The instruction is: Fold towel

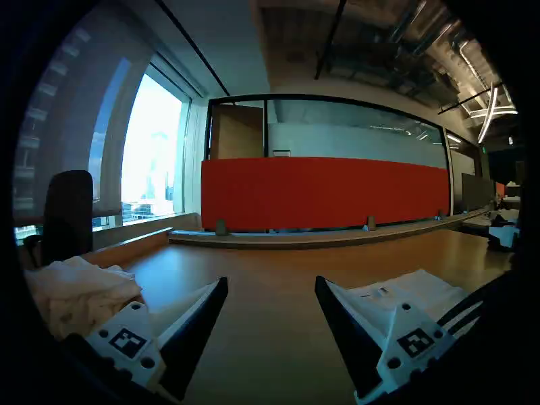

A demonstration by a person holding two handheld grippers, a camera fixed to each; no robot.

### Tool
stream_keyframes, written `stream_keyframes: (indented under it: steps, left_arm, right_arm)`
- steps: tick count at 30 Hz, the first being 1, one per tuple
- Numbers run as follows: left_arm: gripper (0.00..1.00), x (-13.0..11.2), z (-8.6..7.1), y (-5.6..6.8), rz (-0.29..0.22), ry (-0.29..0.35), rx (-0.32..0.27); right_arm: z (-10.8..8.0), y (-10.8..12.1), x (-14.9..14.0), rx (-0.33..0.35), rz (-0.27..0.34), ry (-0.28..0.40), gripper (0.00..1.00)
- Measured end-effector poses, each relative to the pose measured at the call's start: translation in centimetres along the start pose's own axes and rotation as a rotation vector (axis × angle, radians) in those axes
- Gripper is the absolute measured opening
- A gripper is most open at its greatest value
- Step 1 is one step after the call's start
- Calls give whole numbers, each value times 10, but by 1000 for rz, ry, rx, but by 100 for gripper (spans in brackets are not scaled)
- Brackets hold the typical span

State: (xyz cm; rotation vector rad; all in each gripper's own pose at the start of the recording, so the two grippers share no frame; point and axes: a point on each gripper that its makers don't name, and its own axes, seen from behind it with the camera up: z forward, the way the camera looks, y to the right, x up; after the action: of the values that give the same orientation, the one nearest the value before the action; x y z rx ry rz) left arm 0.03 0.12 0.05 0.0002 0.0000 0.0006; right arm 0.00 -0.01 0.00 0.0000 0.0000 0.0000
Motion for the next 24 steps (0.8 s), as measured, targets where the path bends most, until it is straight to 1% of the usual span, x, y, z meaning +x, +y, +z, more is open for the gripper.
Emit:
stream_keyframes:
  steps: [24]
  left_arm:
    - [96,1,0,-1,-2,-3,5]
  right_arm:
    - [-1,-1,0,-3,-2,1,99]
